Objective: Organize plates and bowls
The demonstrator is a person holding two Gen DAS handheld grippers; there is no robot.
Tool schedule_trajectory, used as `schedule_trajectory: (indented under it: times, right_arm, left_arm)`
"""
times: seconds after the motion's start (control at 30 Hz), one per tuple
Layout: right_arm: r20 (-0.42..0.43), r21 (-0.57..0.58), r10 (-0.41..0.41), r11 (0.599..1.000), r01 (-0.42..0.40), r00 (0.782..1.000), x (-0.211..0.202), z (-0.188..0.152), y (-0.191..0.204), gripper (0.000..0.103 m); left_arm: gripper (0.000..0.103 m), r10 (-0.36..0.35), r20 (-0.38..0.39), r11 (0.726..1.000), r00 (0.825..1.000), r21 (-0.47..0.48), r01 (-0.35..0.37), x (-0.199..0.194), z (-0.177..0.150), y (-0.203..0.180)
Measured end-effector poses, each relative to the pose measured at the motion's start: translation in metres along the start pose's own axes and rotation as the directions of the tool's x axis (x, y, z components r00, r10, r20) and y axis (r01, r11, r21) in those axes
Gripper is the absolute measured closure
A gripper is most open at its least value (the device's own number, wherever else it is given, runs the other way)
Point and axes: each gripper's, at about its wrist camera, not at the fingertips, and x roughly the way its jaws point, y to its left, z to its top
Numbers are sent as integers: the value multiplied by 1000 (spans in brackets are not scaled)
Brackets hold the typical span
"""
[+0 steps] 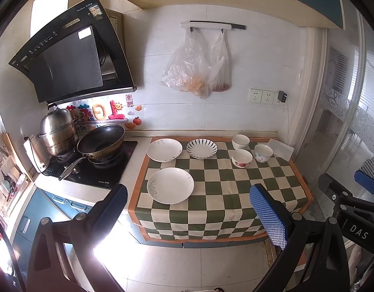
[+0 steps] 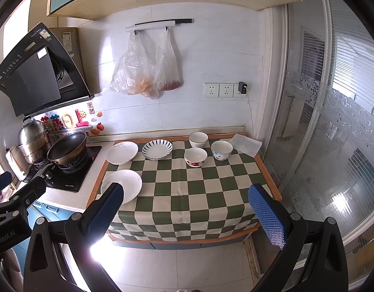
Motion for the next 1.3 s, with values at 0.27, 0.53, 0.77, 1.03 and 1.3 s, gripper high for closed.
schedule_trajectory:
  times: [0.27, 0.53, 0.77, 1.03, 1.3]
  right_arm:
    - [-1, 4, 0, 1000, 0, 1000, 0, -3, -4, 0]
    - [-2, 3, -1, 1000, 1, 1000, 1, -3, -1, 0]
    - [-3, 8, -2, 1000, 2, 1000, 1, -2, 2, 0]
    - [-1, 9, -5, 1000, 5, 1000, 1, -1, 4, 0]
    - [-2, 10, -4, 1000, 4, 1000, 2, -1, 4, 0]
  left_arm:
    - [0, 3, 5, 1000, 1000, 0, -3, 0, 0, -1]
    - [0, 1, 4, 1000, 1000, -1, -1, 1, 0, 0]
    - [0, 1, 5, 1000, 1000, -2, 0, 1, 1, 1]
    - [0, -3, 10, 1000, 1000, 2, 3, 1, 6, 3]
    - [0, -4, 9, 1000, 1000, 1, 4, 2, 6, 5]
